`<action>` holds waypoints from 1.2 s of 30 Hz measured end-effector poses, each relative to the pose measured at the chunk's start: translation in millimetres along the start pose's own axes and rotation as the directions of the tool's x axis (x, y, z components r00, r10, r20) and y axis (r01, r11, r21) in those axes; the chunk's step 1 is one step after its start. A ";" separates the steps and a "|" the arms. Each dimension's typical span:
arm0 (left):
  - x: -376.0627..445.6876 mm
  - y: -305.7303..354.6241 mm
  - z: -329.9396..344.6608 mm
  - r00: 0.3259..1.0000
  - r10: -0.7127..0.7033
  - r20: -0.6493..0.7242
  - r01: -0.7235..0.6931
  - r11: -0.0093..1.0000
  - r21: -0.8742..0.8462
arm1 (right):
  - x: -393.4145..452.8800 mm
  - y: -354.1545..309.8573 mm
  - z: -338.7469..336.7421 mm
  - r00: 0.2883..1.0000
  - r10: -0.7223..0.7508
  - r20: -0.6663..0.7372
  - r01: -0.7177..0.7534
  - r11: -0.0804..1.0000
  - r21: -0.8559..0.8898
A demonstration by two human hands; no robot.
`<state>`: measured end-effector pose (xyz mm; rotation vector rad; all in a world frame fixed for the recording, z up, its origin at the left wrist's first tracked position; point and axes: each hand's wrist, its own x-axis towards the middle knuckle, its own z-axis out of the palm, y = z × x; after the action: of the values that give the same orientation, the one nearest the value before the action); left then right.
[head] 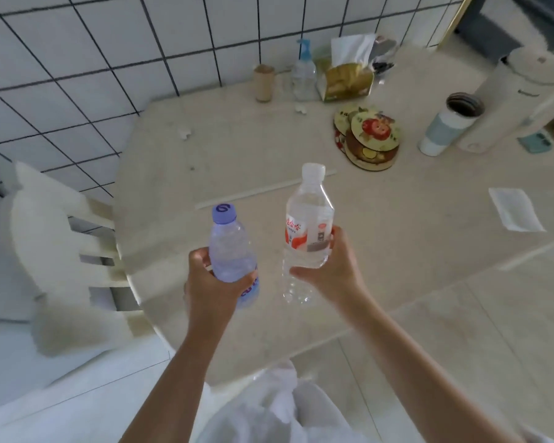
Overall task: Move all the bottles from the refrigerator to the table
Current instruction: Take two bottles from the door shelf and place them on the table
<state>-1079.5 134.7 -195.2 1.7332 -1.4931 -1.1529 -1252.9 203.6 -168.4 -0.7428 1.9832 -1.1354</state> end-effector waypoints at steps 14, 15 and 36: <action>158.4 -8.3 31.6 0.998 -0.015 -0.067 0.012 0.999 -0.040 | 157.6 -17.3 109.2 0.991 -0.131 -0.040 0.130 0.991 -0.032; 161.9 -9.4 33.9 0.998 -0.020 -0.065 0.017 0.999 -0.044 | 163.2 -14.4 114.7 0.989 -0.140 -0.043 0.138 0.989 -0.046; 162.5 -34.9 45.4 0.996 0.005 -0.093 -0.013 0.996 -0.087 | 169.8 18.6 144.2 0.983 -0.180 0.047 0.183 0.981 -0.063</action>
<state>-1102.0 -10.5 -285.0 1.6961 -1.3738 -1.1009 -1235.7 14.7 -286.7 -0.9918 1.9585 -1.1524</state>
